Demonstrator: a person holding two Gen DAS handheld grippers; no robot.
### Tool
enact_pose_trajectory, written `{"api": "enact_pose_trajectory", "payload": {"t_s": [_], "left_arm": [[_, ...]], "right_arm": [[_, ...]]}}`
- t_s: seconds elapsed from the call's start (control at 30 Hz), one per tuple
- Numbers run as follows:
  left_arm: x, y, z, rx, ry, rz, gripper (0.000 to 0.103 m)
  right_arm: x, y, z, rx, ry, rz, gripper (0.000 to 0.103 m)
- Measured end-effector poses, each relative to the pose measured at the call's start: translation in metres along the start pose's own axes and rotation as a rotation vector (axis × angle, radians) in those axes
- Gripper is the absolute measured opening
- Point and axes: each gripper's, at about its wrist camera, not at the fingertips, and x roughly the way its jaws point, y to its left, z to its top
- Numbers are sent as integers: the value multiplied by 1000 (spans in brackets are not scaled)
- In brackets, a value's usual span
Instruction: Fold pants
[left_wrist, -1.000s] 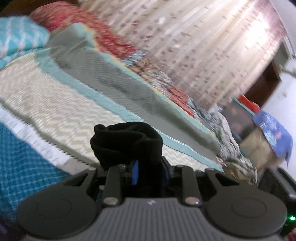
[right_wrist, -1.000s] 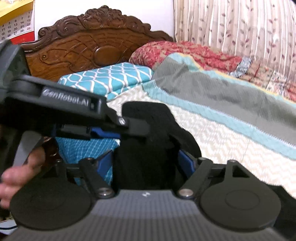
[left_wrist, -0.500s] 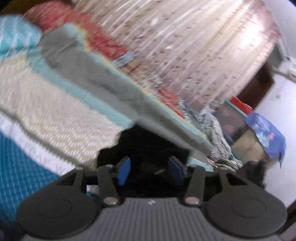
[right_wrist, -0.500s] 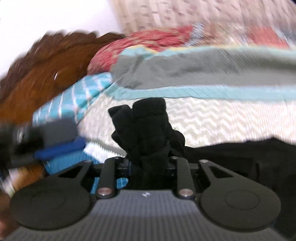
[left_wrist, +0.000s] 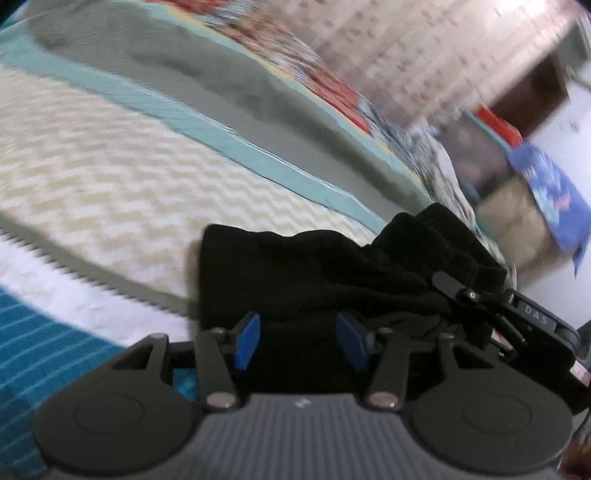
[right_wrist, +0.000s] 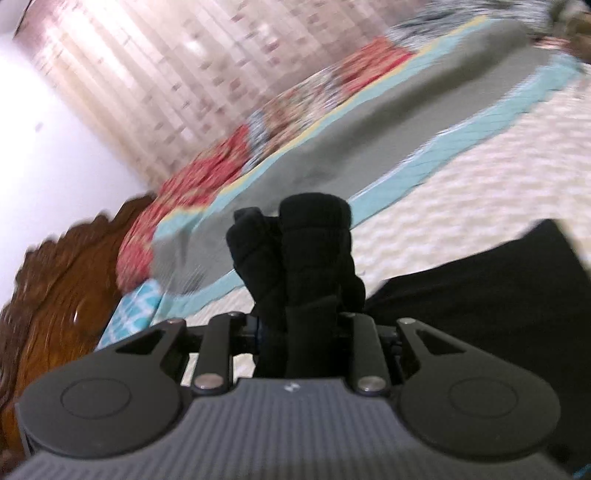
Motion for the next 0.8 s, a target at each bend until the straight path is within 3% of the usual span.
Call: {"api": "enact_pose_trajectory", "payload": {"t_s": [0.23,0.37,0.5,0.57,0.7,0.8], "left_arm": [[35,-47,-23,145,75,8,47],[55,-53,-42,215,139,88,48],[60,-58,-47,283,148,144,50],[60,-59,-45,293,156,153,53],[62,-63,-46,311,155,167,54],[62,-67,-49,327,150,183,55]], "right_arm": [[-40,-55,-5,118,-67,-31,29],[-45,-81,-18,169,-10,-81,39],[-56,-104,-31,264,21,-105,54],[-74,-113,-33,297,-38,-136,66],[-108,-127,-22,336,-165,-209,68],[-119,-113,-10,214,-235,-249,67]]}}
